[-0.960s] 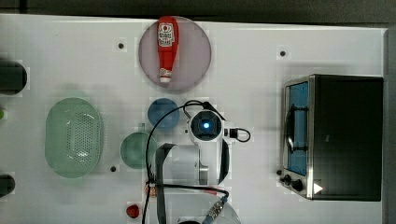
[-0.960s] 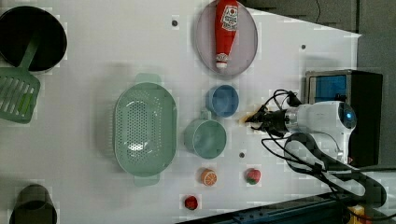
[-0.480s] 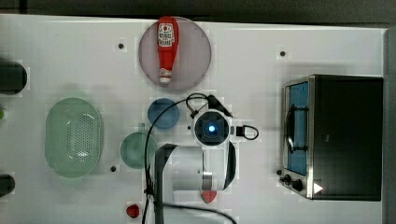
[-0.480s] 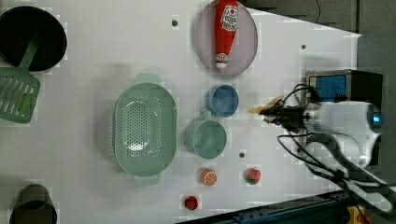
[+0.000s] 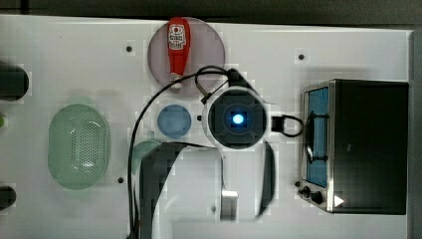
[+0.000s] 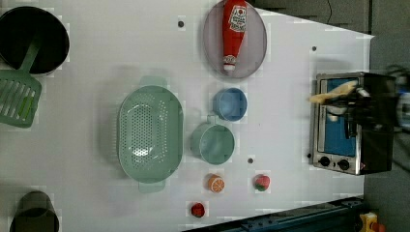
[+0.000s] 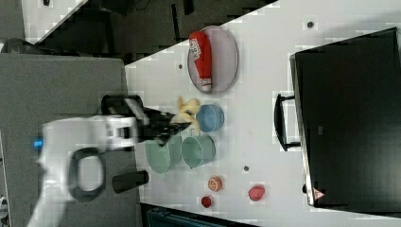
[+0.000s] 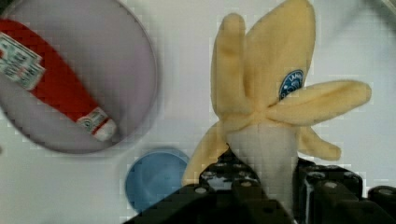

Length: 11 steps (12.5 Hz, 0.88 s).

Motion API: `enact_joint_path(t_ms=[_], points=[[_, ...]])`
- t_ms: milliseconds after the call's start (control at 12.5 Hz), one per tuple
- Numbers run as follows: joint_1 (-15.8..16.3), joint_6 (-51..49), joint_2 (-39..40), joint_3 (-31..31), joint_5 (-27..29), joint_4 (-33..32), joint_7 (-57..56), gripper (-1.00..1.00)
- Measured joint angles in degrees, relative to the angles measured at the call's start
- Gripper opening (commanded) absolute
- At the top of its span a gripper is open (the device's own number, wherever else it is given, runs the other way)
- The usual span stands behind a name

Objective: Pick banana from table and place on oven.

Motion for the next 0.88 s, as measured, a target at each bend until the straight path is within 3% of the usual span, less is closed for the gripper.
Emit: enact_joint_path(t_ms=[160,400,560,880], points=[[-0.6,-5.6,-3.5,-1.1,1.2,4.5,-0.4,-0.50],[-0.1,-6.1,-3.5,-8.5,0.0,9.8,-4.2,-0.50],[-1.0,-6.0,-0.3,-14.3,-1.1,12.2,-9.1,-0.50],[-5.6,-3.5,8.8,-23.7,-1.0,11.6,-18.3,-0.50]])
